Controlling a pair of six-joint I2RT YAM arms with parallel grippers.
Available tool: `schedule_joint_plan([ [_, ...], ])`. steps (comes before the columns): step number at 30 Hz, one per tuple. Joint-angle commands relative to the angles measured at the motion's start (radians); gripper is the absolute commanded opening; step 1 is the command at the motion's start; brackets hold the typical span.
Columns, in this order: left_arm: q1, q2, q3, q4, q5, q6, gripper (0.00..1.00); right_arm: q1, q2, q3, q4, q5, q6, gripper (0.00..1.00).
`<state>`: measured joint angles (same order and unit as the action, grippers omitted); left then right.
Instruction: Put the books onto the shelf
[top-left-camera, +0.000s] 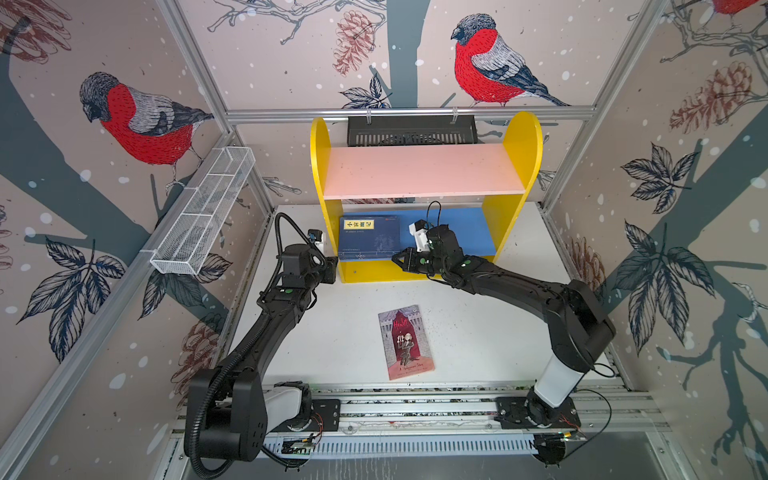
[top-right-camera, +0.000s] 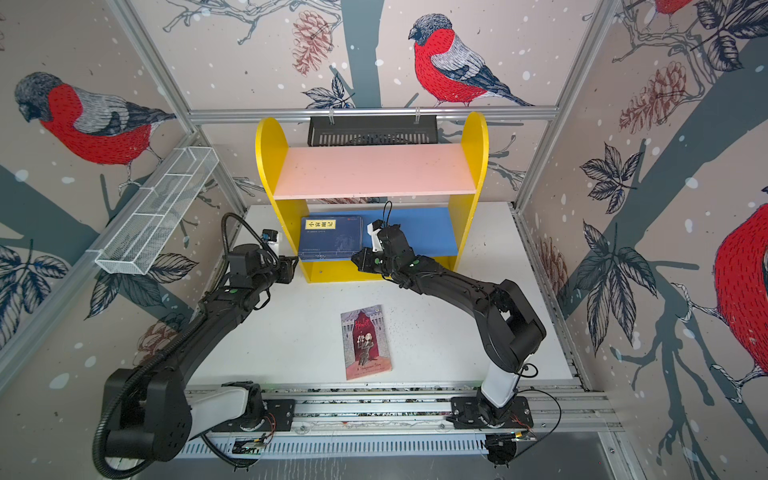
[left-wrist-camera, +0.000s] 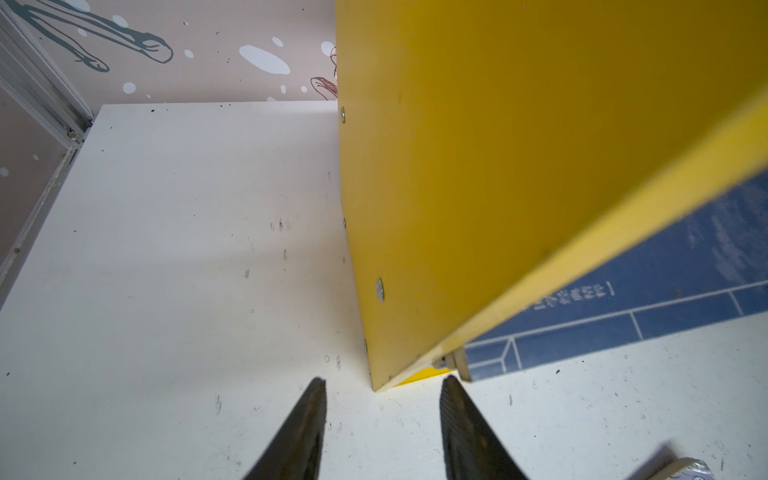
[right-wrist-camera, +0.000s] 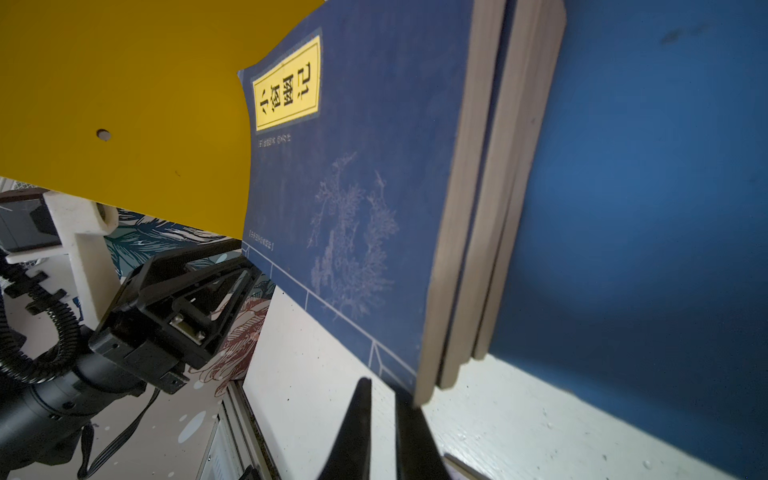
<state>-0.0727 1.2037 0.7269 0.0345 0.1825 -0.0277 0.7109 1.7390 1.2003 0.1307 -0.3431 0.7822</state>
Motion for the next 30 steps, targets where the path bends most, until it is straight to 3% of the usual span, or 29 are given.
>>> schedule_joint_plan([
  [1, 0.002, -0.004, 0.002, 0.012, 0.005, -0.008, 0.46, -0.006, 0.007, 0.013, 0.001, -0.005, -0.017, 0.15],
  [18, 0.002, -0.002, 0.014, 0.019, -0.005, -0.015, 0.45, 0.007, 0.003, 0.021, -0.007, -0.018, -0.018, 0.21],
  [30, 0.011, -0.007, -0.009, -0.005, 0.019, 0.001, 0.44, -0.001, -0.165, -0.115, 0.041, 0.085, 0.014, 0.21],
])
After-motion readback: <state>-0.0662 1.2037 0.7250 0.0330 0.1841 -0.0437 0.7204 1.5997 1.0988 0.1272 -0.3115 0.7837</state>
